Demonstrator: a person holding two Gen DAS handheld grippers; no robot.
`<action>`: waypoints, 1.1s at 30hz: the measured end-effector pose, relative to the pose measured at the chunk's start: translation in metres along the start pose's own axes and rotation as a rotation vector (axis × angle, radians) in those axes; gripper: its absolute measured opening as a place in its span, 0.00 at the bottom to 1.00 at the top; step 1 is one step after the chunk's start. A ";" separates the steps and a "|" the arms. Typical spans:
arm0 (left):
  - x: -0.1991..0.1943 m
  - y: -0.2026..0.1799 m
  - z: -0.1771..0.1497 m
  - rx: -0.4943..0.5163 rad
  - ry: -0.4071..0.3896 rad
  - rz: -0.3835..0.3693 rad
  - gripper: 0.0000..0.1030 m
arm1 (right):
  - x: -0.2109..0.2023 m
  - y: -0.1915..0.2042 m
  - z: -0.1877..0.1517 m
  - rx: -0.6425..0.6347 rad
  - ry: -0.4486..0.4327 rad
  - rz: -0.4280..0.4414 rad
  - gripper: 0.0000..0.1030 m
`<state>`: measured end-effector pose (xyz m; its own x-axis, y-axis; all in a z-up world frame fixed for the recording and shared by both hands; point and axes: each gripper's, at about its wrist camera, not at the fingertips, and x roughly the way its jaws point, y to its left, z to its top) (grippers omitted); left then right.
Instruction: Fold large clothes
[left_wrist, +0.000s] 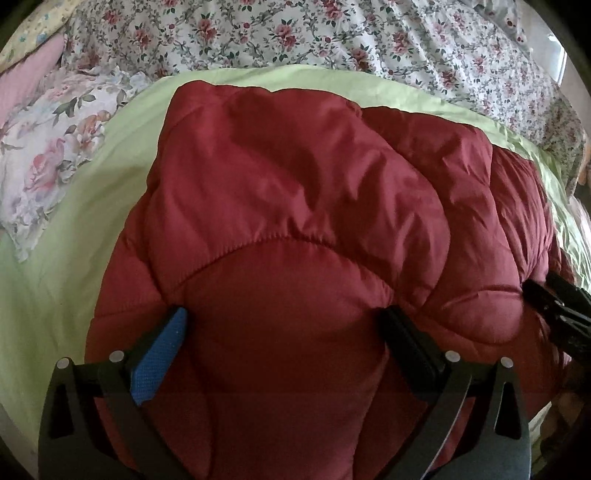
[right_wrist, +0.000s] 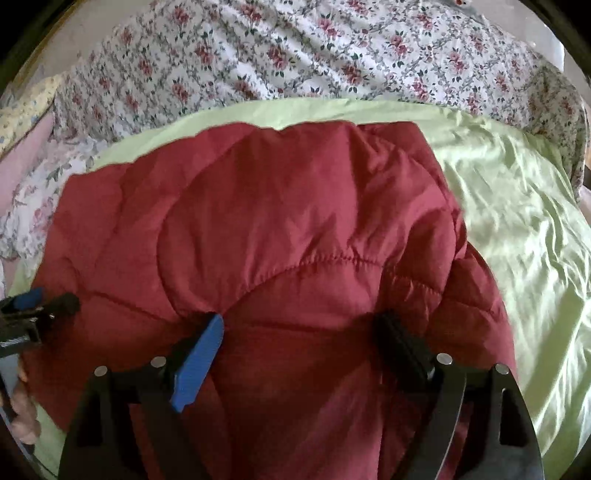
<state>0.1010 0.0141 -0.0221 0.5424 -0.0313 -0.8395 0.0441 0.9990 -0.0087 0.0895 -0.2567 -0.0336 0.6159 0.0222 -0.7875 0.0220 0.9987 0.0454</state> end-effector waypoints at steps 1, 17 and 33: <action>0.001 0.000 0.000 -0.001 0.000 0.001 1.00 | 0.002 0.001 0.001 -0.005 0.004 -0.004 0.84; -0.019 0.004 -0.010 -0.015 -0.016 -0.001 1.00 | -0.040 -0.001 -0.013 0.035 -0.050 0.056 0.85; -0.083 0.009 -0.097 0.034 -0.021 0.074 1.00 | -0.117 0.004 -0.095 -0.015 -0.017 0.131 0.87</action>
<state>-0.0251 0.0286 -0.0050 0.5628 0.0418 -0.8255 0.0310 0.9969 0.0717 -0.0578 -0.2506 0.0004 0.6257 0.1515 -0.7652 -0.0708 0.9879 0.1378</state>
